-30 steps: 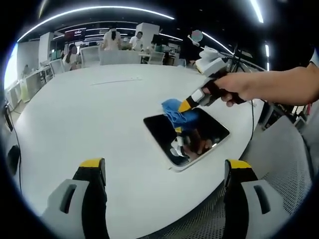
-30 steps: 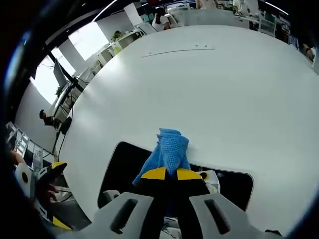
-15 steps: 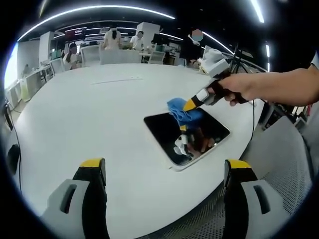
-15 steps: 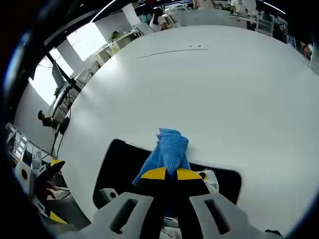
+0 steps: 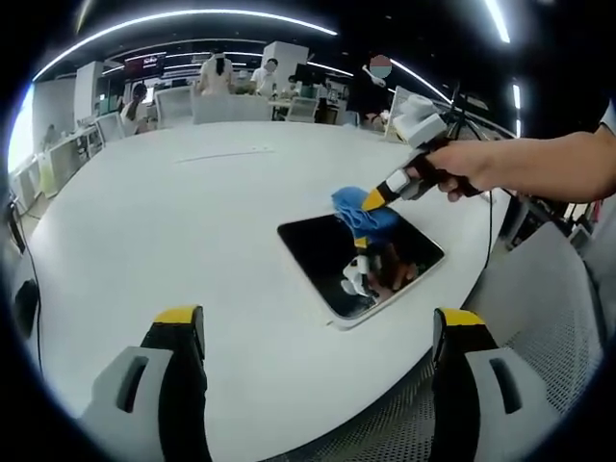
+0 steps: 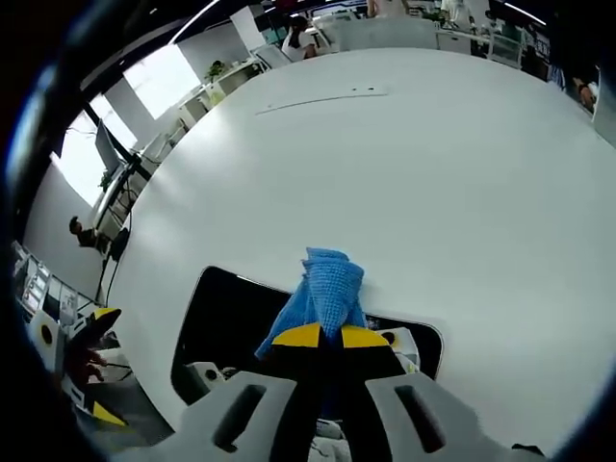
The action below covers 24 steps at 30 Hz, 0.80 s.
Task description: Wipe the mirror surface with the cleaning cloth until all visible marks leave the cleaned area.
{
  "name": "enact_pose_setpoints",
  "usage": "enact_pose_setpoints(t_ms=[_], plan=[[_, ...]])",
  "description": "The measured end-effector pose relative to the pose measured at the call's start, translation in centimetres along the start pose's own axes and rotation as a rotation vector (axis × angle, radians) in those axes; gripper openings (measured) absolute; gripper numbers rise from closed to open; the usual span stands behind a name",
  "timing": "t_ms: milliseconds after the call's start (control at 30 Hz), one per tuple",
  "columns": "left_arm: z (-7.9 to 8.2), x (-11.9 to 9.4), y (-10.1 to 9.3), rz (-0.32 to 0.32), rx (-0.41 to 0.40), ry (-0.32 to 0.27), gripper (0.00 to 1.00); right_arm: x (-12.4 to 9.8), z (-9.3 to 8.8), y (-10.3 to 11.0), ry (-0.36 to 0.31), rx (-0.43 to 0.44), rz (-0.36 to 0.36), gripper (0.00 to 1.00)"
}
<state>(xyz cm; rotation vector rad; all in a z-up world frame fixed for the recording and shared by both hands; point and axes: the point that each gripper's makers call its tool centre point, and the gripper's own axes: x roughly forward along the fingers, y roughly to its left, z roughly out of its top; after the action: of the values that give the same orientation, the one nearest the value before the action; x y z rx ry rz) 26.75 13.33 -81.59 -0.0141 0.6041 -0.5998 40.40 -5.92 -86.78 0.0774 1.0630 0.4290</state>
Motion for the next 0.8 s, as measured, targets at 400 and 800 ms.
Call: enact_pose_setpoints(t_ms=[400,800], plan=[[0.1,0.0,0.1,0.008,0.008,-0.003,0.98,-0.2,-0.4,0.5,-0.013,-0.002,-0.013,0.0],[0.1,0.0,0.1,0.006,0.006,-0.006,0.98,-1.4,-3.2,1.7,-0.033,0.028,0.011,0.0]])
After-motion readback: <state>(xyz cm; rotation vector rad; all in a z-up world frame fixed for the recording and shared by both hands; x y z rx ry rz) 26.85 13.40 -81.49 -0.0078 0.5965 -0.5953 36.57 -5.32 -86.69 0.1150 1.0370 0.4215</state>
